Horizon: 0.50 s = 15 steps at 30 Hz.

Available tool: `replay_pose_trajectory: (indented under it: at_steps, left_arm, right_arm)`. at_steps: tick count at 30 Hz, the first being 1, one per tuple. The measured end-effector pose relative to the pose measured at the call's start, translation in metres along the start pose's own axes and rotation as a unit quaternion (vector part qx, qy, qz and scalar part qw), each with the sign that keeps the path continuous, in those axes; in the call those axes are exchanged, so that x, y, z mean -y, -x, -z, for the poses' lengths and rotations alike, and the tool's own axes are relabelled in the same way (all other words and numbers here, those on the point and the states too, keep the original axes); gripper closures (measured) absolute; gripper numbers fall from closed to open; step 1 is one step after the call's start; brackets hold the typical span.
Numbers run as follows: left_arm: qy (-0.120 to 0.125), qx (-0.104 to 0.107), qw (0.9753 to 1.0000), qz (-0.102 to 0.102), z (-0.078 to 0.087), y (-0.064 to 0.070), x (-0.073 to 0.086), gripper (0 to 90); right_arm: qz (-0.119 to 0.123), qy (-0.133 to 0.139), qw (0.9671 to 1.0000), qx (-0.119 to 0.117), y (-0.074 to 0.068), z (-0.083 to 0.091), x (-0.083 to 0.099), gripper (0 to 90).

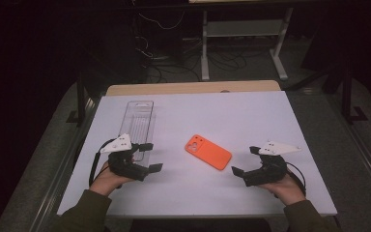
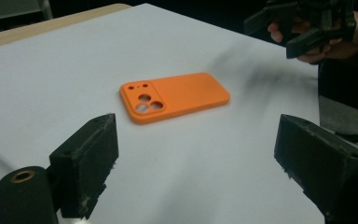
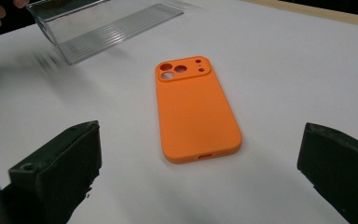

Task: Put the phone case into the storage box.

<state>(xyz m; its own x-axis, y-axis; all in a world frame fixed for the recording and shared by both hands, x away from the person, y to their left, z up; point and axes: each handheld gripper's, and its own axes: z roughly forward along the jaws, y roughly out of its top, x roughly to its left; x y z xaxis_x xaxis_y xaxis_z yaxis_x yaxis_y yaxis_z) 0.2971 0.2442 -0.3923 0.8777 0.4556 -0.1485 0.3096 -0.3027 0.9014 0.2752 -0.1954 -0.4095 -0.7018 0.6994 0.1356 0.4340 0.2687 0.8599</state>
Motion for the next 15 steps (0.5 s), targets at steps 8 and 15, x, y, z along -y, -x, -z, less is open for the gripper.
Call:
replay_pose_trajectory:
  at_steps: [8, 15]
  left_arm:
    - [0.000, -0.005, 0.9999, 0.013, 0.0052, 0.0004, 0.0064, 0.0]
    - [-0.005, -0.004, 0.9999, 0.012, 0.0018, 0.0004, 0.0023, 0.0]
  right_arm:
    - [0.000, -0.001, 1.0000, 0.001, -0.0003, 0.0001, 0.0002, 0.0]
    - [0.002, -0.001, 1.0000, 0.002, 0.0002, 0.0000, 0.0006, 0.0]
